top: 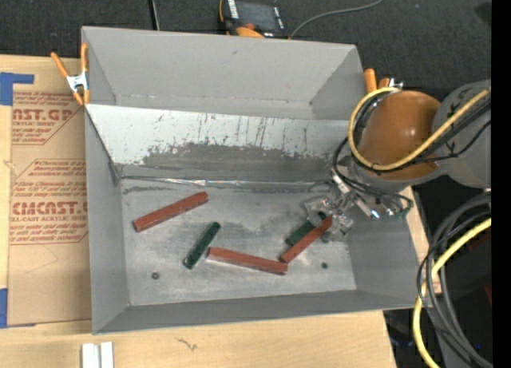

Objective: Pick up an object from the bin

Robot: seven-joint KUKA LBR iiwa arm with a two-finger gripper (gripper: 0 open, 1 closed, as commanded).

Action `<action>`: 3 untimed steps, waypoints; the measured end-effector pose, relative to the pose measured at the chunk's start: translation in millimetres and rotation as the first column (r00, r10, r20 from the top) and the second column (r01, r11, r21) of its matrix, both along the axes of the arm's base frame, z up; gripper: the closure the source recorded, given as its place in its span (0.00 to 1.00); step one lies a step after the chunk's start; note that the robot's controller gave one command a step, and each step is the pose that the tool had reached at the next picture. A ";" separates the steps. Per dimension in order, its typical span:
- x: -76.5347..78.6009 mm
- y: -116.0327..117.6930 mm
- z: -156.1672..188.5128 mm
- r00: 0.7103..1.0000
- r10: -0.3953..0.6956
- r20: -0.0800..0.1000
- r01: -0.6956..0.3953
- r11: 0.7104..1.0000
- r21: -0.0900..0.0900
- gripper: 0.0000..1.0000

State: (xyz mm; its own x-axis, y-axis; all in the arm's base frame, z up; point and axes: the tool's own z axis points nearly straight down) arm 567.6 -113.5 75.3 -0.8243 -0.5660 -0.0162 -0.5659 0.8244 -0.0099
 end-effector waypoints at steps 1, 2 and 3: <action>-3.3 -9.7 -0.4 0.997 0.083 -0.003 -0.083 0.997 0.001 1.00; -7.2 -19.1 87.4 0.995 0.099 -0.009 -0.099 0.995 -0.004 1.00; -9.1 -18.0 82.4 0.995 0.100 -0.016 -0.100 0.995 0.001 0.00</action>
Offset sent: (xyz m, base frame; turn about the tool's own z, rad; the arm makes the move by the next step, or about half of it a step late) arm -0.0086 -0.0128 -0.0053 -0.0836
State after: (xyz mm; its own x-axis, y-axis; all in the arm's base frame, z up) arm 558.5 -131.4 157.7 -0.7635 -0.6458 -0.0031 -0.6458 0.7635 0.0000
